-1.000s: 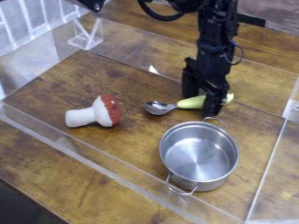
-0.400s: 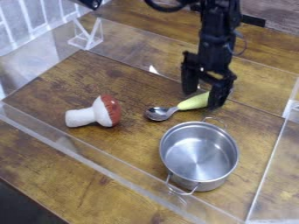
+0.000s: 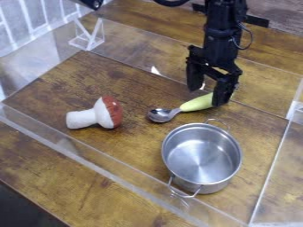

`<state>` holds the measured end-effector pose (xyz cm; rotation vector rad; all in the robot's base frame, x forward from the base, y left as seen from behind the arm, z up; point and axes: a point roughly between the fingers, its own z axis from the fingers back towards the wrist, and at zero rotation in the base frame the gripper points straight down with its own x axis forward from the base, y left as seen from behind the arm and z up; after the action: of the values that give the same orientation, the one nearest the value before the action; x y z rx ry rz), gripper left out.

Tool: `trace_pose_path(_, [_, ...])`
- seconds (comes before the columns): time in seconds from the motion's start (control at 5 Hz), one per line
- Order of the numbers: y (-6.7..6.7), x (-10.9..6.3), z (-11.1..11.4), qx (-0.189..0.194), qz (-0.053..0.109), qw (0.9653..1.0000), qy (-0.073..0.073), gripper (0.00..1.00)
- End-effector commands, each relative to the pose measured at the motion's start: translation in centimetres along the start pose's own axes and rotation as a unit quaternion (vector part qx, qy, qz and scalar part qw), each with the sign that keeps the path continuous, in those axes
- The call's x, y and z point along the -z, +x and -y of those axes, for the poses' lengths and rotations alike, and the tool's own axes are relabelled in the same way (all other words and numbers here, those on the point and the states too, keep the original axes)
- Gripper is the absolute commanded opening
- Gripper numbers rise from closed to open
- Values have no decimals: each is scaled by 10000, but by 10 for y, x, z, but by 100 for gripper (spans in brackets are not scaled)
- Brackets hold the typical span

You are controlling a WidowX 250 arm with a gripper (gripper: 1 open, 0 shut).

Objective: Move the green spoon to the left

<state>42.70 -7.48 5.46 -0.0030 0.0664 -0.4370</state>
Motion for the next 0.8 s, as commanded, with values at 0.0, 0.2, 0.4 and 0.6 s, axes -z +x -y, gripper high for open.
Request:
trace_pose_path(0.0, [8, -45, 14, 292, 577, 9978, 153, 100])
trace_pose_path(0.2, [16, -48, 8, 252, 467, 9986, 88, 100])
trace_pose_path(0.4, [8, -31, 8, 75, 237, 9997, -77, 100])
trace_pose_path(0.6, [0, -14, 8, -107, -9, 9997, -237, 100])
